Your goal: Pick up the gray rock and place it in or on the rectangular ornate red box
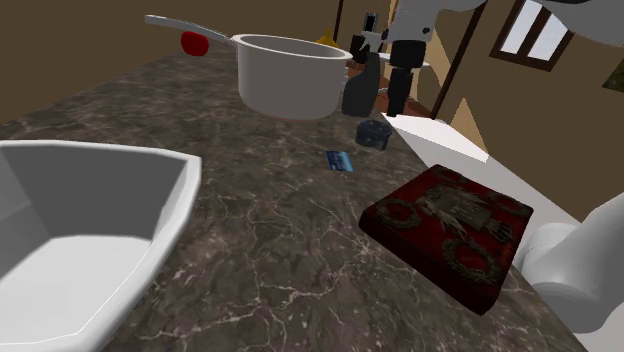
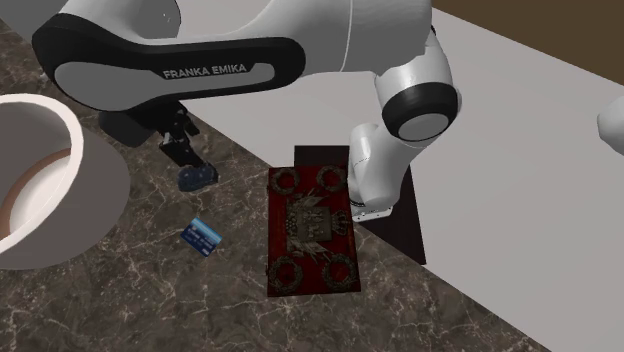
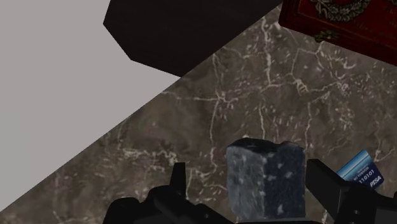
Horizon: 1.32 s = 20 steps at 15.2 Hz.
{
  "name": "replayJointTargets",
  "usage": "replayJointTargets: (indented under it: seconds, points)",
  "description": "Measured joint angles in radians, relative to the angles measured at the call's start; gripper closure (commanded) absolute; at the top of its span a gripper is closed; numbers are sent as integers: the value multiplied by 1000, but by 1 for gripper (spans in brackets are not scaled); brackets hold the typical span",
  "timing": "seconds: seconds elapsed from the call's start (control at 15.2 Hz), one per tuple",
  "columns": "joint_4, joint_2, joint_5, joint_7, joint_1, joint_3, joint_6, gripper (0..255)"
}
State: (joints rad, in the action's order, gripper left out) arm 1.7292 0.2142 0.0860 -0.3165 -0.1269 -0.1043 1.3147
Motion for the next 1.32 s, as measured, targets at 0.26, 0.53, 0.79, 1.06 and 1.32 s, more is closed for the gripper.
replayJointTargets:
  seconds: [0.26, 0.53, 0.79, 1.06, 1.32]
  points:
    - [34, 14, -1, 1, -1, 2, 20, 0]
    - [37, 15, -1, 1, -1, 2, 22, 255]
    - [32, 20, 0, 1, -1, 2, 24, 255]
    - [29, 17, -1, 1, 0, 1, 22, 255]
    - [20, 10, -2, 15, -3, 8, 26, 0]
